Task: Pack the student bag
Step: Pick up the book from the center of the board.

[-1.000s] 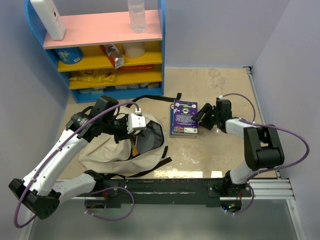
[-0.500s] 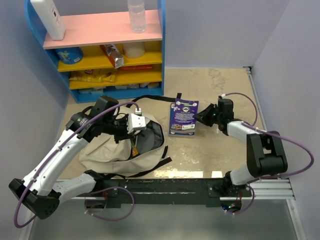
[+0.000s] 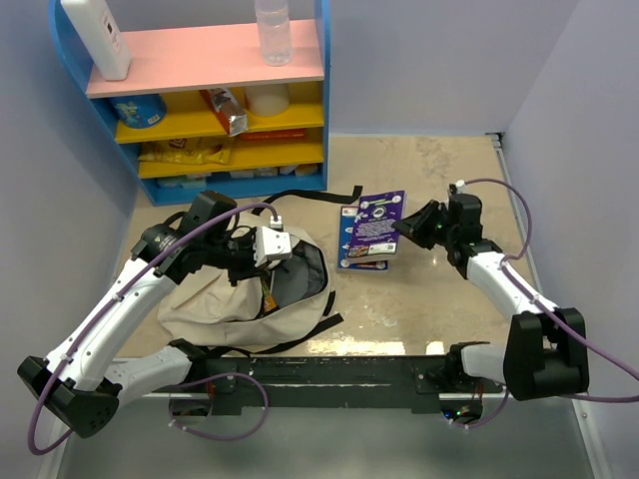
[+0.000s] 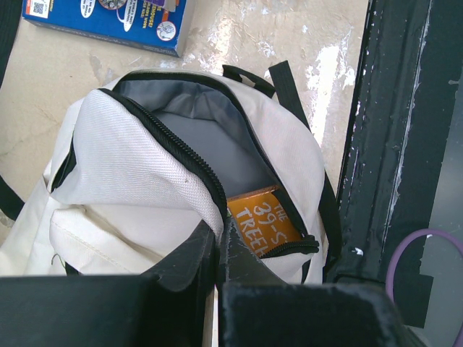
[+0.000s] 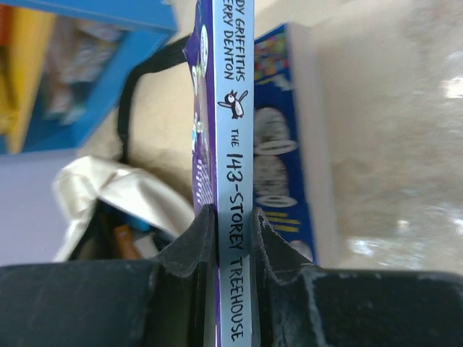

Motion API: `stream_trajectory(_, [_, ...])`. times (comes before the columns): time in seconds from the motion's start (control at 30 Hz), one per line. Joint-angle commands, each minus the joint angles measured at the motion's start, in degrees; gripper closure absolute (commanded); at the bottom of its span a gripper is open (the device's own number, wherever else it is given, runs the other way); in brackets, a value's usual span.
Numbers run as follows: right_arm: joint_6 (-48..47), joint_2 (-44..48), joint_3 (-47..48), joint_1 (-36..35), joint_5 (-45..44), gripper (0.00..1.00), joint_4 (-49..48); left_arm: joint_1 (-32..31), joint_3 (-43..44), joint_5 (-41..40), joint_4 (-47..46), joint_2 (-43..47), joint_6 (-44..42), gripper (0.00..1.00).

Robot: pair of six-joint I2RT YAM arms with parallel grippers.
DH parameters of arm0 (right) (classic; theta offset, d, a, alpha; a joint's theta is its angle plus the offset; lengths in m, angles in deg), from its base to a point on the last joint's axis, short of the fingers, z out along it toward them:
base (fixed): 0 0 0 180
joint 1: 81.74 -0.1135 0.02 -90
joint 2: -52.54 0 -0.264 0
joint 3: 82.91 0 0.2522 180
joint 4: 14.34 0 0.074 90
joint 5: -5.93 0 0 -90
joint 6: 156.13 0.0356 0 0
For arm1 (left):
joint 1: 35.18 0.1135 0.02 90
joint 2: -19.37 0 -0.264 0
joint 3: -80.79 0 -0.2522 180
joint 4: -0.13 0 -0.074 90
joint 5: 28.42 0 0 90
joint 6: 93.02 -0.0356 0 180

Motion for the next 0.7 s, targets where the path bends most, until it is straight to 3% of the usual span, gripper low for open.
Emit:
stream_trajectory(0.0, [9.3, 3.4, -0.5, -0.5, 15.2, 1.0, -11.5, -0.6, 0.8, 4.0, -4.3, 0.5, 0.5, 0.99])
stream_trajectory(0.23, [15.1, 7.4, 0.9, -6.9, 22.2, 1.0, -15.0, -0.7, 0.9, 4.0, -4.6, 0.5, 0.7, 0.99])
stream_trajectory(0.67, [20.3, 8.0, -7.2, -23.5, 15.9, 1.0, -15.3, -0.7, 2.3, 3.6, -4.4, 0.2, 0.8, 0.99])
